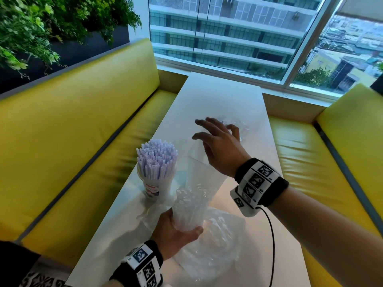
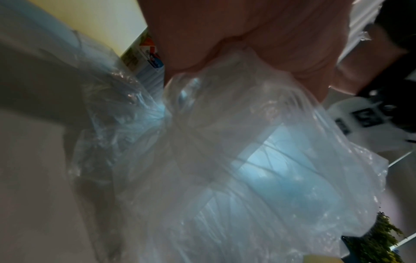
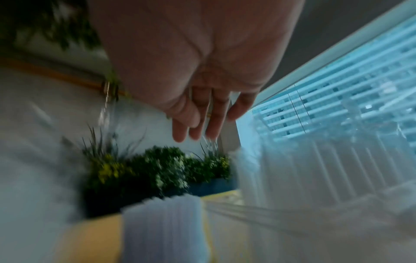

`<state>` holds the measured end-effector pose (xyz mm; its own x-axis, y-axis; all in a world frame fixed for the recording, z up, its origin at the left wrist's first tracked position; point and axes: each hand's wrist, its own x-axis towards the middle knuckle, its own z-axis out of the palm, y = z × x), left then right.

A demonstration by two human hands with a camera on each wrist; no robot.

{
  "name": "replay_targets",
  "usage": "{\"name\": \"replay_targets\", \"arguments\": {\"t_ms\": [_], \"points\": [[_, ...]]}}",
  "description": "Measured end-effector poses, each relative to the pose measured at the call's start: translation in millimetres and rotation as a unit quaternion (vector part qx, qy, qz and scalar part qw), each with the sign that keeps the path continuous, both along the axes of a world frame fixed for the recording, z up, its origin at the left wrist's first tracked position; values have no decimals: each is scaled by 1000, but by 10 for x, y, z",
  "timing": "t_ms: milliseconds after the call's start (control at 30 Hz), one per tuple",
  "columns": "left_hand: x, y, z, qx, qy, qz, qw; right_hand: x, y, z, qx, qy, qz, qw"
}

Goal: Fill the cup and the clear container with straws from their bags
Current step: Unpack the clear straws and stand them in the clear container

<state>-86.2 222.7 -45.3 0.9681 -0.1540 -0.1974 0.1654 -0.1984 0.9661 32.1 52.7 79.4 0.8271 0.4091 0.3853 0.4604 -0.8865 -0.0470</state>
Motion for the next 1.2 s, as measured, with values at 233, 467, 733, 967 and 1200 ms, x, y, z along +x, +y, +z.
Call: {"name": "replay_targets", "arguments": {"t_ms": [233, 467, 733, 967, 1200], "points": [[-5, 44, -87, -6, 2, 7, 1000, -837, -201, 155, 213, 249, 132, 936], [-46, 38, -9, -9, -1, -76, 997, -1087, -166, -476, 207, 366, 63, 905], [-23, 43, -31, -14, -14, -49, 999, -1144, -169, -466, 267, 261, 84, 924], [-12, 87, -100, -2, -10, -28, 1000, -1212, -193, -713, 337, 264, 23, 904], [18, 46, -11, -24, -56, -35, 998, -1141, -233, -418, 224, 270, 70, 934]]}}
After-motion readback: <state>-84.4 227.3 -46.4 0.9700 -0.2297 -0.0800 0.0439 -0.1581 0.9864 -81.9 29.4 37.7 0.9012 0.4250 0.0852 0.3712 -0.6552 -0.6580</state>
